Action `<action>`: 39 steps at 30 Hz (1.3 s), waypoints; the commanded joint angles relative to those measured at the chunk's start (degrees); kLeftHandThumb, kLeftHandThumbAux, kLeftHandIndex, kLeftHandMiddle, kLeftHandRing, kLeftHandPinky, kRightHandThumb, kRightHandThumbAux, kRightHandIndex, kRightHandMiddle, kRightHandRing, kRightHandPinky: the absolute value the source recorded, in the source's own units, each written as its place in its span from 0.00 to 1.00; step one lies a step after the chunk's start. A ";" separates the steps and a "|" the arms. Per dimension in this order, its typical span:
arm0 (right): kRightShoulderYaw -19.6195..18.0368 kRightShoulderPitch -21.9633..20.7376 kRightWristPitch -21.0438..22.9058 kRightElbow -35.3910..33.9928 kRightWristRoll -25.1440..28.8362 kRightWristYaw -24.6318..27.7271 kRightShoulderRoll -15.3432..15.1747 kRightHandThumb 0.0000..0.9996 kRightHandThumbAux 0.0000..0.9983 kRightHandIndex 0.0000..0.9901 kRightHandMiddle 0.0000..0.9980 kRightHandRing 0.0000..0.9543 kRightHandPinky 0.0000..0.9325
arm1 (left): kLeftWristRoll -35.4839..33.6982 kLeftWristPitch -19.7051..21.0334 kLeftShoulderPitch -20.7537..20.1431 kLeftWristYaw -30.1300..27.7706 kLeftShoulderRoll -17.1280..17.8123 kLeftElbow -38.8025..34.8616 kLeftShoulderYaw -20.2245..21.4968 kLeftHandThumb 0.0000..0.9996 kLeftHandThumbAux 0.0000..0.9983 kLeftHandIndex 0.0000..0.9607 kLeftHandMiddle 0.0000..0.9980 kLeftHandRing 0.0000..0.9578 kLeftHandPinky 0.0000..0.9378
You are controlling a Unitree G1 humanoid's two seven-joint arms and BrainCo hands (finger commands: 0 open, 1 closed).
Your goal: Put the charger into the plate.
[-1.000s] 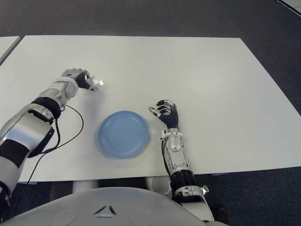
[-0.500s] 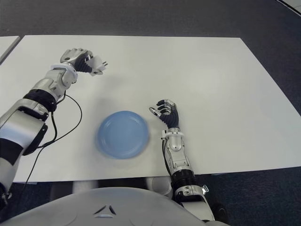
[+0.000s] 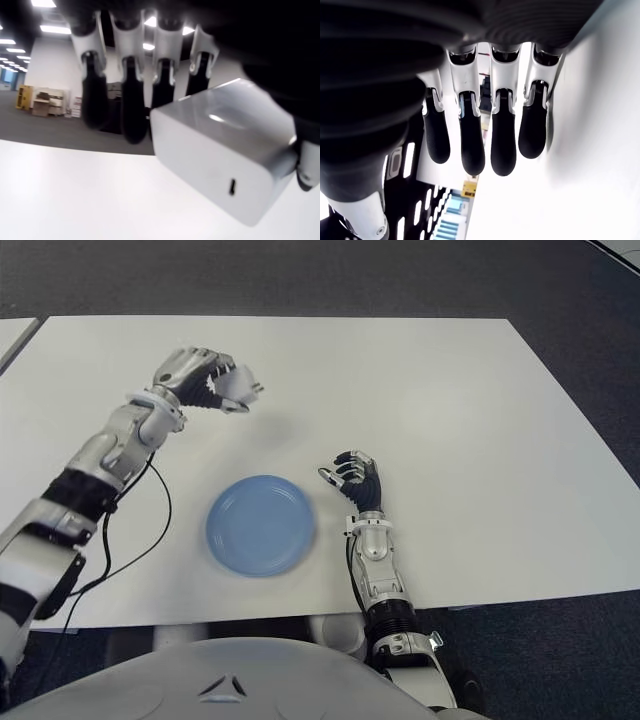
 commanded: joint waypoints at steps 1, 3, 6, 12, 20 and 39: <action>0.01 0.71 1.18 1.19 0.27 0.32 -0.13 0.71 0.73 0.43 0.48 0.52 0.54 | -0.76 -0.41 5.20 -3.16 0.77 -5.73 0.91 0.95 0.65 0.41 0.51 0.54 0.69; 0.02 0.78 1.19 1.12 0.33 0.42 -0.19 0.71 0.73 0.43 0.48 0.52 0.54 | -1.00 -0.88 7.35 -4.08 0.40 -7.76 0.73 0.95 0.65 0.41 0.50 0.54 0.72; 0.04 0.87 1.14 1.04 0.38 0.54 -0.26 0.71 0.73 0.43 0.48 0.53 0.55 | -1.28 -0.76 11.72 -6.14 -0.23 -12.53 0.06 0.95 0.65 0.41 0.50 0.54 0.74; 0.12 0.91 0.89 1.15 0.29 0.58 -0.25 0.71 0.73 0.43 0.49 0.53 0.55 | -2.80 -0.23 18.38 -12.66 -0.26 -21.13 -0.91 0.95 0.65 0.41 0.50 0.53 0.76; 0.14 1.05 1.38 0.79 0.42 0.86 -0.18 0.70 0.73 0.43 0.49 0.53 0.55 | -1.25 0.66 22.34 -19.39 -0.63 -25.15 -2.86 0.95 0.65 0.42 0.50 0.53 0.78; -0.02 1.39 1.72 0.07 0.36 1.13 -0.20 0.70 0.73 0.43 0.49 0.53 0.55 | 7.96 2.58 23.19 -24.66 -0.36 -24.44 -6.99 0.95 0.65 0.40 0.50 0.55 0.82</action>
